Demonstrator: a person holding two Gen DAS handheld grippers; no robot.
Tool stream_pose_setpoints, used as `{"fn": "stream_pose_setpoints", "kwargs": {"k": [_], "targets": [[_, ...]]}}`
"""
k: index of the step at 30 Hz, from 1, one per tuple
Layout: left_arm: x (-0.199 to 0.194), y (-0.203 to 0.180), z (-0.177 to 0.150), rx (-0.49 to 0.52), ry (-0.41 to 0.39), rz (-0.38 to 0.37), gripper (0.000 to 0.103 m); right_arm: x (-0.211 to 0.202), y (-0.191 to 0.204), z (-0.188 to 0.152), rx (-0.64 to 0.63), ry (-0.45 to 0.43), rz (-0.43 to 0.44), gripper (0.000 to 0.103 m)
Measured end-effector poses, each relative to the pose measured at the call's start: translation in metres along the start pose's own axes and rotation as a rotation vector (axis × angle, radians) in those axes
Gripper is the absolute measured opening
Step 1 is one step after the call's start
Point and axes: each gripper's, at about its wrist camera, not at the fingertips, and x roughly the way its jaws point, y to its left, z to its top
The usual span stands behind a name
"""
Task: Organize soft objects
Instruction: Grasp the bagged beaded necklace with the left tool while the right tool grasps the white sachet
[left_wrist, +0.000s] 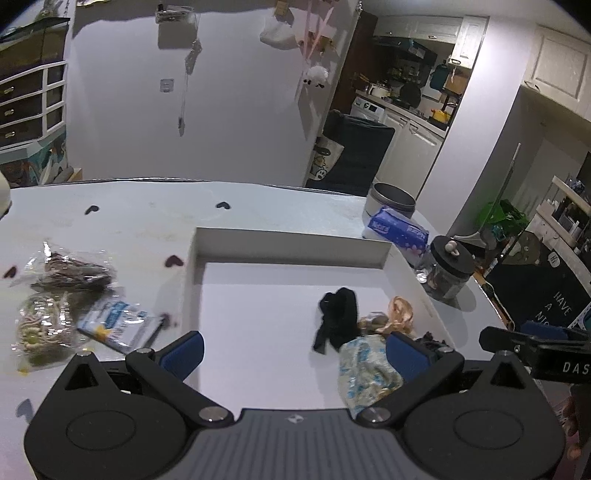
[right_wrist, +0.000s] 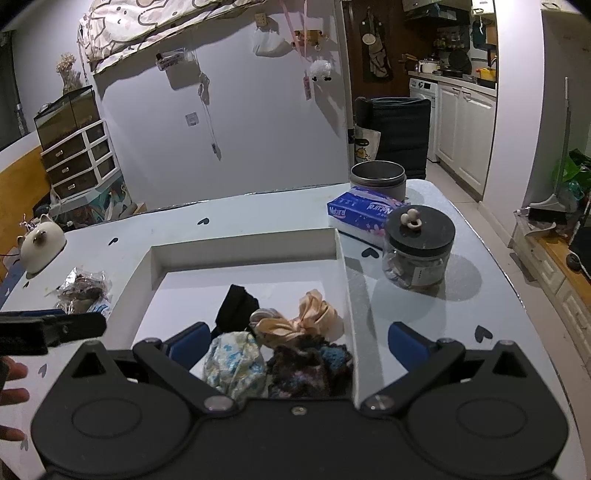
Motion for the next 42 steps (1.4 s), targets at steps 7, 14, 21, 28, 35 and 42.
{"fn": "stream_pose_setpoints", "kwargs": {"k": [7, 14, 21, 28, 35, 42], "targets": [[-0.018, 0.04, 0.002, -0.018, -0.011, 0.009, 0.103, -0.002, 0.034, -0.004, 0.006, 0.001, -0.01, 0.103], [-0.033, 0.091, 0.008, -0.041, -0.02, 0.029, 0.103, 0.007, 0.084, -0.003, -0.004, 0.002, -0.003, 0.103], [-0.043, 0.144, 0.012, -0.07, -0.025, 0.055, 0.103, 0.022, 0.137, 0.0, -0.022, 0.007, 0.012, 0.103], [-0.044, 0.195, 0.017, -0.099, -0.018, 0.086, 0.103, 0.04, 0.187, 0.005, -0.033, 0.002, 0.03, 0.103], [-0.03, 0.235, 0.024, -0.114, 0.012, 0.07, 0.103, 0.059, 0.223, 0.01, -0.026, 0.017, 0.029, 0.1], [0.001, 0.26, 0.028, -0.186, 0.069, 0.09, 0.103, 0.076, 0.25, 0.015, -0.042, 0.055, 0.046, 0.082]]}}
